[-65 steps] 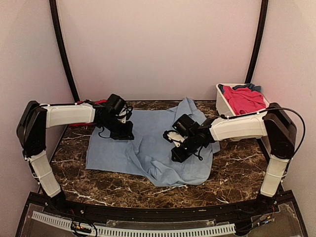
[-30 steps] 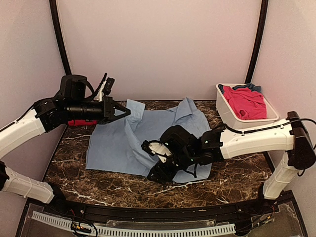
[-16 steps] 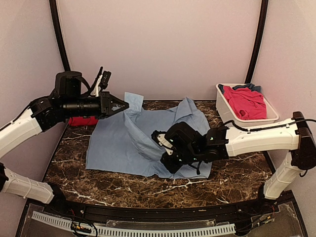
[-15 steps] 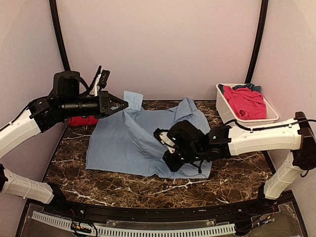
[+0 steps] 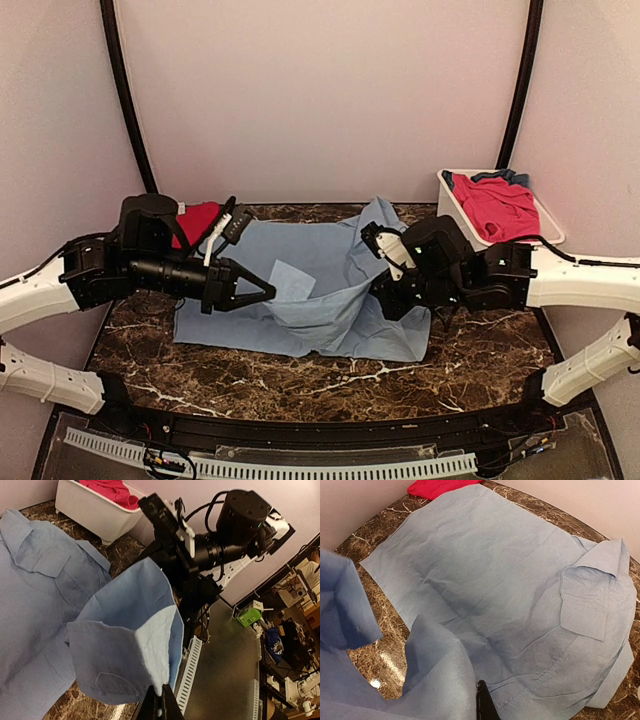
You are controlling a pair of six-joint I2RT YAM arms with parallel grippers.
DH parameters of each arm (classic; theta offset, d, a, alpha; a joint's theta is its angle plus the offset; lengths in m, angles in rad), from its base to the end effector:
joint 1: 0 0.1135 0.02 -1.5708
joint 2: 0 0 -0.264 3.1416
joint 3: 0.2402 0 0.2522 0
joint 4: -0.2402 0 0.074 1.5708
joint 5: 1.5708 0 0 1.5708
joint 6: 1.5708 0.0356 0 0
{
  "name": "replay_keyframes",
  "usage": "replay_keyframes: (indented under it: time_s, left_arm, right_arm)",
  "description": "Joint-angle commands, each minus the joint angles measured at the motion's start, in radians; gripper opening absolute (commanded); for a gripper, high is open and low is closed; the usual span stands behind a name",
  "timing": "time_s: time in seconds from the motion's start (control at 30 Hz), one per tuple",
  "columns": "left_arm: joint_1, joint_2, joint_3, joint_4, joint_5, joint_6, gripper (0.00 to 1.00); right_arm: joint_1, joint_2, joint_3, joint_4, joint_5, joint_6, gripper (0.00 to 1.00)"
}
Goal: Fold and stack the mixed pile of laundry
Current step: Adjust the flattened shirt at the center of the board.
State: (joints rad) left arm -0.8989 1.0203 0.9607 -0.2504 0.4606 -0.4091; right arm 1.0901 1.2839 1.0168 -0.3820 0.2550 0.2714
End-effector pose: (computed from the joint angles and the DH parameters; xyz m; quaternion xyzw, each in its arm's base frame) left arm 0.1313 -0.1905 0.3515 0.3212 0.7304 -0.4955 0.3433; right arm 0.1392 0.2475 0.2944 -0.3017 0.8375 0.1891 0.4145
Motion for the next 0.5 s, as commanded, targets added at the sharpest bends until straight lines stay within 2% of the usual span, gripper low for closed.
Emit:
replay_keyframes:
  time_s: [0.0,0.13,0.2,0.23,0.27,0.3,0.33,0.4,0.47]
  left_arm:
    - [-0.155,0.017,-0.044,-0.134,-0.181,0.142,0.0]
    - [-0.319,0.137,-0.06,-0.223,-0.344,0.21,0.01]
    - [-0.331,0.145,-0.057,-0.241,-0.377,0.162,0.12]
    - [-0.326,0.13,-0.081,-0.204,-0.377,0.12,0.27]
    - [-0.302,0.073,-0.118,-0.175,-0.36,0.1,0.37]
    - [-0.255,0.034,-0.14,-0.107,-0.351,0.054,0.52]
    - [-0.222,-0.042,-0.183,-0.076,-0.352,0.03,0.6]
    - [-0.102,-0.136,-0.222,-0.044,-0.364,-0.055,0.64]
    - [0.013,-0.177,-0.224,-0.14,-0.45,-0.172,0.65]
  right_arm:
    - [-0.006,-0.077,-0.057,0.023,-0.003,-0.004,0.0]
    - [-0.006,-0.194,-0.152,0.067,-0.061,0.018,0.0]
    - [-0.006,-0.25,-0.209,0.08,-0.083,0.041,0.0]
    - [-0.006,-0.273,-0.231,0.075,-0.085,0.055,0.0]
    - [-0.006,-0.29,-0.25,0.067,-0.092,0.067,0.0]
    - [-0.004,-0.303,-0.264,0.055,-0.095,0.079,0.0]
    - [-0.004,-0.313,-0.278,0.041,-0.096,0.094,0.0]
    - [-0.004,-0.333,-0.293,0.02,-0.097,0.112,0.0]
    - [-0.004,-0.365,-0.303,0.009,-0.096,0.122,0.0]
